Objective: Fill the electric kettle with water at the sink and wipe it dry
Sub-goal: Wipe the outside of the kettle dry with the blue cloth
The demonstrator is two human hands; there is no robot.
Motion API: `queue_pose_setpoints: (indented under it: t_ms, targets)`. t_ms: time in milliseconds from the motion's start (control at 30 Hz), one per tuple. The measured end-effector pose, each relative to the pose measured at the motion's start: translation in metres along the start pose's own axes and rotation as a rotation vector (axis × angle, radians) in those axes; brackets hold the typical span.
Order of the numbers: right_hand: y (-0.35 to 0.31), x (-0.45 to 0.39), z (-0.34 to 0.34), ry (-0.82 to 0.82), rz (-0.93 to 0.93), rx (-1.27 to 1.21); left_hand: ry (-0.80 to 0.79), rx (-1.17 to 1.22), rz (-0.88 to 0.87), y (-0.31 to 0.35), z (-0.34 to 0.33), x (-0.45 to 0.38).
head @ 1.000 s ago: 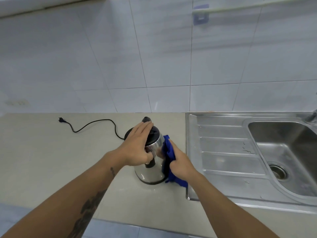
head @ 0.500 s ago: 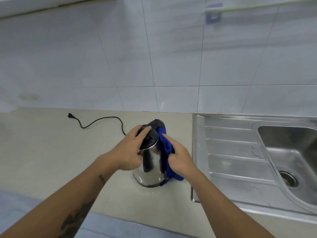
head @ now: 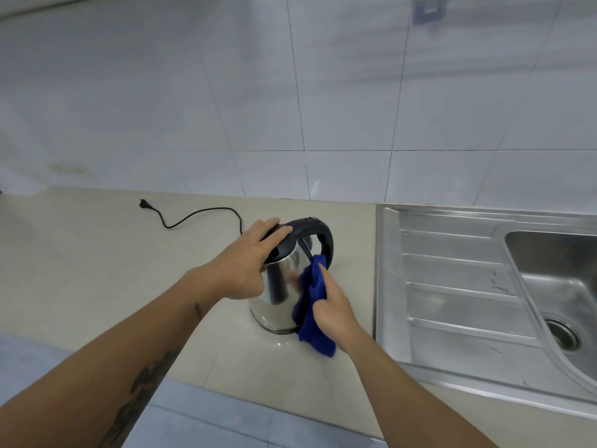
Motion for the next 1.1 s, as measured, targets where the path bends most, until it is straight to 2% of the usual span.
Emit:
queue_pose_setpoints:
  t_ms: [200, 367, 500, 633, 867, 933, 1100]
  targets:
    - [-0.031, -0.019, 0.003, 0.038, 0.095, -0.01, -0.006, 0.021, 0.012, -0.01, 0.009, 0.0]
    - [-0.019, -0.033, 0.004, -0.004, 0.015, 0.077, 0.045, 0.015, -0.01, -0.013, 0.01, 0.0]
    - [-0.006, -0.012, -0.008, 0.105, -0.027, 0.002, 0.068, 0.037, -0.044, -0.022, 0.008, -0.001]
    - [0.005, 0.03, -0.039, 0.243, 0.08, -0.09, 0.088, 0.064, -0.069, -0.027, 0.007, -0.001]
    - [-0.019, 0.035, -0.052, 0.422, 0.296, 0.147, 0.13, 0.107, -0.09, -0.029, 0.006, 0.001]
    - [-0.01, 0.028, -0.052, 0.397, 0.235, 0.185, 0.158, 0.116, -0.094, -0.032, 0.004, 0.003]
    - [0.013, 0.013, -0.055, 0.272, 0.036, 0.038, 0.165, 0.101, -0.104, -0.035, 0.003, 0.008]
Point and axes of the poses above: each hand's wrist, its own x-axis away from the middle knuckle, its own z-axis out of the back of the hand, y = z × x, the point moved 4 cm from there along -x, towards the middle knuckle
